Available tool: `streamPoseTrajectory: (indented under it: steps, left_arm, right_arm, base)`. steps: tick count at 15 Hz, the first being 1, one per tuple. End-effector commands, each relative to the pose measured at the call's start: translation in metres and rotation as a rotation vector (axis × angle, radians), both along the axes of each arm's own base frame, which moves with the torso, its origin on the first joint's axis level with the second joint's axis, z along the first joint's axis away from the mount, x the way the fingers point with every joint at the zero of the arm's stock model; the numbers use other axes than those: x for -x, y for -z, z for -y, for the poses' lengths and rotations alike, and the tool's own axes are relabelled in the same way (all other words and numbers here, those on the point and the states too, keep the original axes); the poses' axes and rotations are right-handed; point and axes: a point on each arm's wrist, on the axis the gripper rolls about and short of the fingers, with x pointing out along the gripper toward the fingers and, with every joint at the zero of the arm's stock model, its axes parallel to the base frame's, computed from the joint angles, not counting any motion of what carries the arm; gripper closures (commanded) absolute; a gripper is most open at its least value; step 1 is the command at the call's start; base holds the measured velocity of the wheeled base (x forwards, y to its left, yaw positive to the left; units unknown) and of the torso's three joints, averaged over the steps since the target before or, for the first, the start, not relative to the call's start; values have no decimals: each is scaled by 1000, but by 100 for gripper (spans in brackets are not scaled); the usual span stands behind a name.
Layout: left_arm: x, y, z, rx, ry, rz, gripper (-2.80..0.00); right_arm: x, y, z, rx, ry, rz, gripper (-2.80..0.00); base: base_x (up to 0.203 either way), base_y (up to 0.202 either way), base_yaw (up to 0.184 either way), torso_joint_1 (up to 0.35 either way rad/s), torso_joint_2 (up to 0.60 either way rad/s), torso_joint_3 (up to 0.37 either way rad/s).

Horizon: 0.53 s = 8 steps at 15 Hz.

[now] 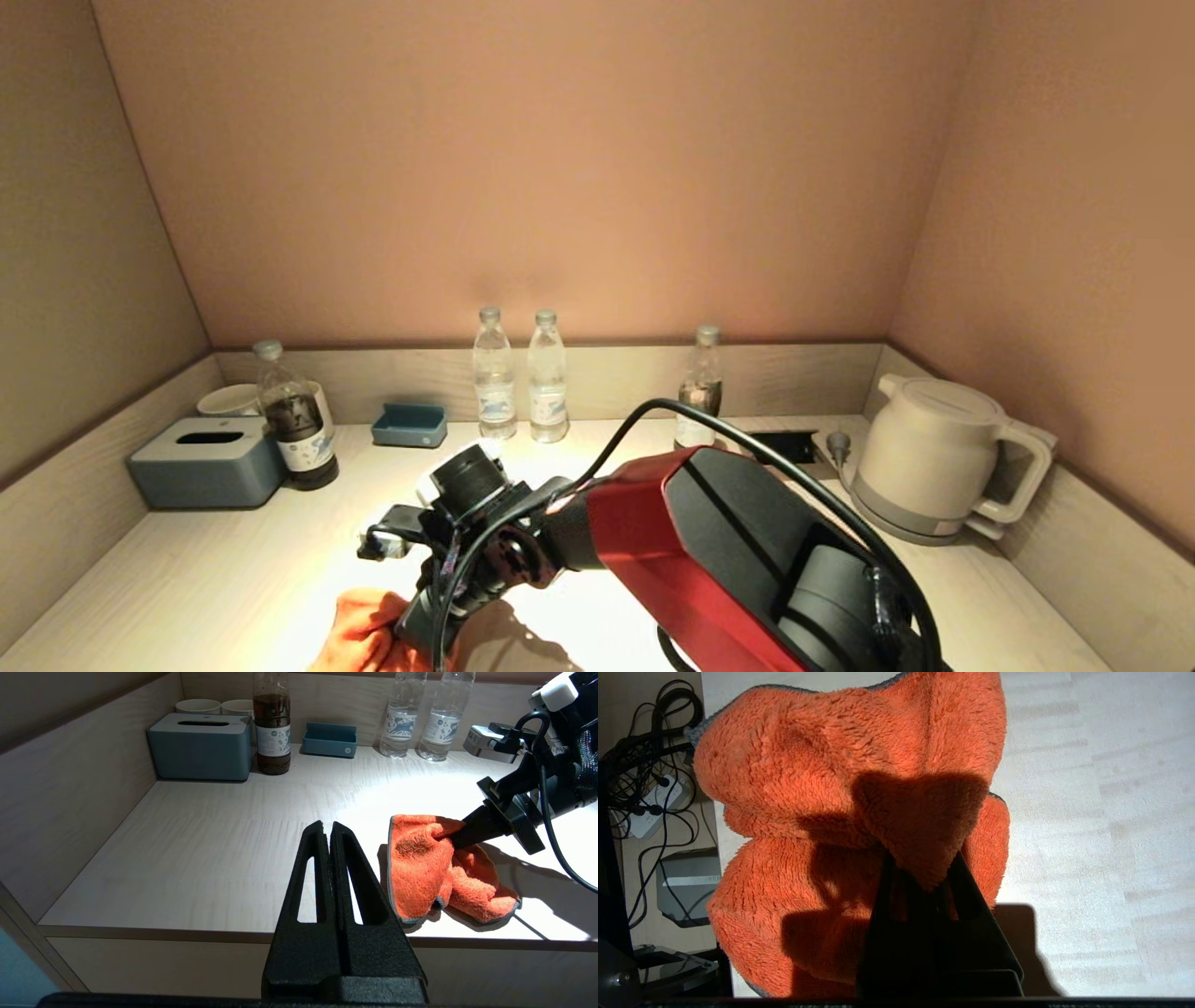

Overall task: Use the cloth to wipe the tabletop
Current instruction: Sweep the stains on the table

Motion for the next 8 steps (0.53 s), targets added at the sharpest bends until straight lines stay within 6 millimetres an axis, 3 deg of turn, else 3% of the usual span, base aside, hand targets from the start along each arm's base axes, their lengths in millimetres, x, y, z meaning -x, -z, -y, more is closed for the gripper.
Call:
streamPoseTrajectory:
  steps: [1, 8]
  left_arm:
    - [0, 0, 0, 1, 0, 0, 0]
    - [0, 0, 0, 1, 0, 0, 0]
  right_arm:
    - [-4, 8, 6, 35, 29, 6, 0]
    - [-24, 14, 21, 83, 139, 55, 0]
  base:
    - [0, 0, 0, 0, 0, 0]
    - [0, 0, 0, 0, 0, 0]
